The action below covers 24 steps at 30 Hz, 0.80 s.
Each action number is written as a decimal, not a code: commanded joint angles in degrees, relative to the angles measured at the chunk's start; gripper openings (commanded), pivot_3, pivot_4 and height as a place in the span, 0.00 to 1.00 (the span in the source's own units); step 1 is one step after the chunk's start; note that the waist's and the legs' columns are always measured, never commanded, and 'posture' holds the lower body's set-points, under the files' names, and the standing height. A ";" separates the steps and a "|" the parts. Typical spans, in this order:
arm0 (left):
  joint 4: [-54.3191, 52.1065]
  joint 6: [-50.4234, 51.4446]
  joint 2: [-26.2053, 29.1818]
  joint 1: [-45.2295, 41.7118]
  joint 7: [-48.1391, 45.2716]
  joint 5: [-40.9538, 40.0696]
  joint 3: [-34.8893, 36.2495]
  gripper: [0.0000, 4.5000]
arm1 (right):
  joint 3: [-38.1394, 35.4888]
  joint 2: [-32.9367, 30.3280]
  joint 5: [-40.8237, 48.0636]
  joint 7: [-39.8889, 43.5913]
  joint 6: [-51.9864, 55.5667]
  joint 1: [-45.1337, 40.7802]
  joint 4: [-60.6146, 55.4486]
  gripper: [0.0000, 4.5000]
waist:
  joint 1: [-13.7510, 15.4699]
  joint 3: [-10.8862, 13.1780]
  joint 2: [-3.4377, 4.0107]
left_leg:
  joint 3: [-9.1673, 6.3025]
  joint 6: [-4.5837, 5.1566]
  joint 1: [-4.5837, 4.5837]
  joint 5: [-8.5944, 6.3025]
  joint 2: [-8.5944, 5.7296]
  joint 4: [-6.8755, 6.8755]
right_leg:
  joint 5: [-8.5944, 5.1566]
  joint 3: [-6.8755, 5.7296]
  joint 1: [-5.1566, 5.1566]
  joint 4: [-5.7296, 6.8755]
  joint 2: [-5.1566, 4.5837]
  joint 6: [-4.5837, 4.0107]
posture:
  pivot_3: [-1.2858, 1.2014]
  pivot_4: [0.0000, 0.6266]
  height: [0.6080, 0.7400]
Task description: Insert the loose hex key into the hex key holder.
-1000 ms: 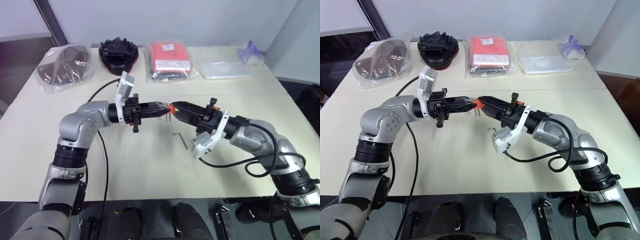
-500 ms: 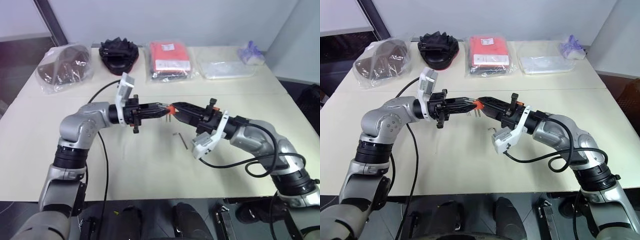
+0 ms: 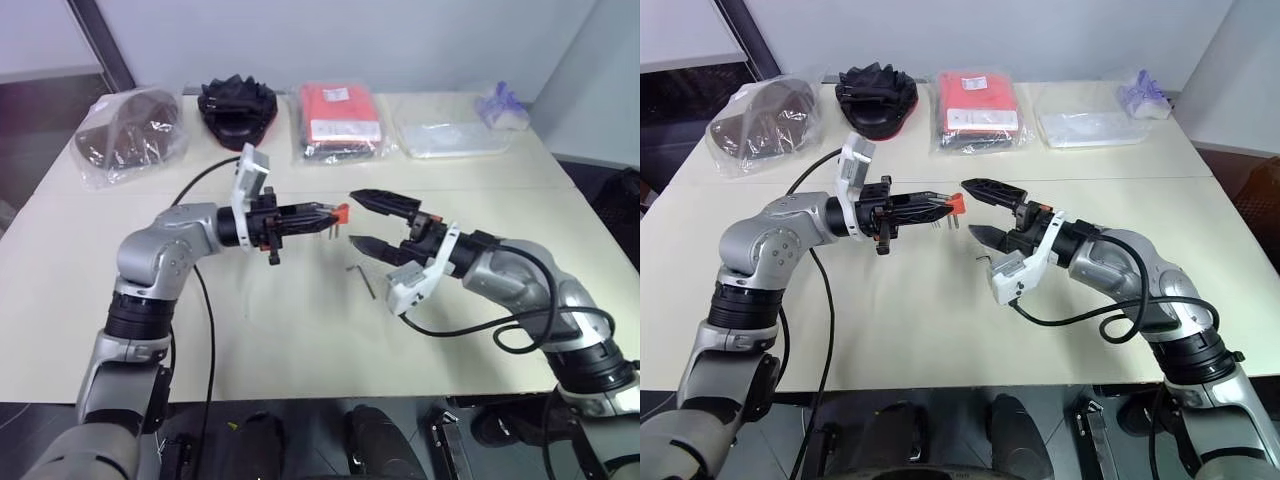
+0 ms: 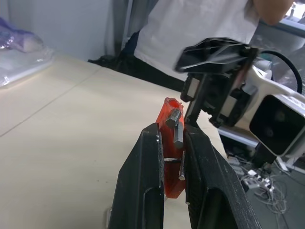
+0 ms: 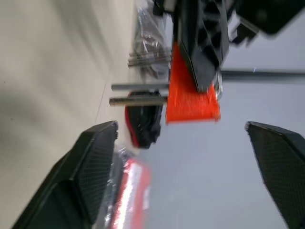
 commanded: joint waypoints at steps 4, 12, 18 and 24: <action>-1.51 -2.84 3.63 0.74 1.12 1.04 3.42 0.01 | -10.41 11.66 28.03 9.95 65.32 -4.90 -12.00 1.00 | -0.06 0.00 0.02 | -0.08 -0.08 0.03 0.05 0.02 0.02 | 0.00 -0.01 -0.03 0.18 -0.02 0.00 | 0.52 0.24 1.00; -1.56 -3.28 5.02 1.35 1.53 1.22 3.52 0.01 | -7.82 11.89 40.85 9.83 105.94 -10.18 -18.63 1.00 | 1.03 0.00 0.03 | -0.16 -0.10 -0.01 0.06 -0.02 -0.03 | -0.02 -0.19 -0.18 0.47 0.01 -0.04 | 0.52 0.24 1.00; -3.18 -2.51 5.78 2.53 2.24 0.73 3.73 0.01 | -5.17 15.65 42.01 3.43 113.68 -9.94 -15.77 1.00 | 1.20 0.00 0.02 | -0.06 -0.10 -0.04 0.06 -0.04 0.01 | -0.02 -0.12 -0.21 0.45 0.03 -0.03 | 0.52 0.24 1.00; -4.66 -1.75 6.73 3.61 2.88 0.22 4.12 0.01 | -3.90 17.48 40.23 -3.02 109.94 -9.96 -7.86 1.00 | 1.21 0.00 0.03 | -0.04 -0.11 -0.06 0.06 -0.04 0.00 | -0.02 -0.12 -0.24 0.44 0.03 -0.03 | 0.52 0.24 1.00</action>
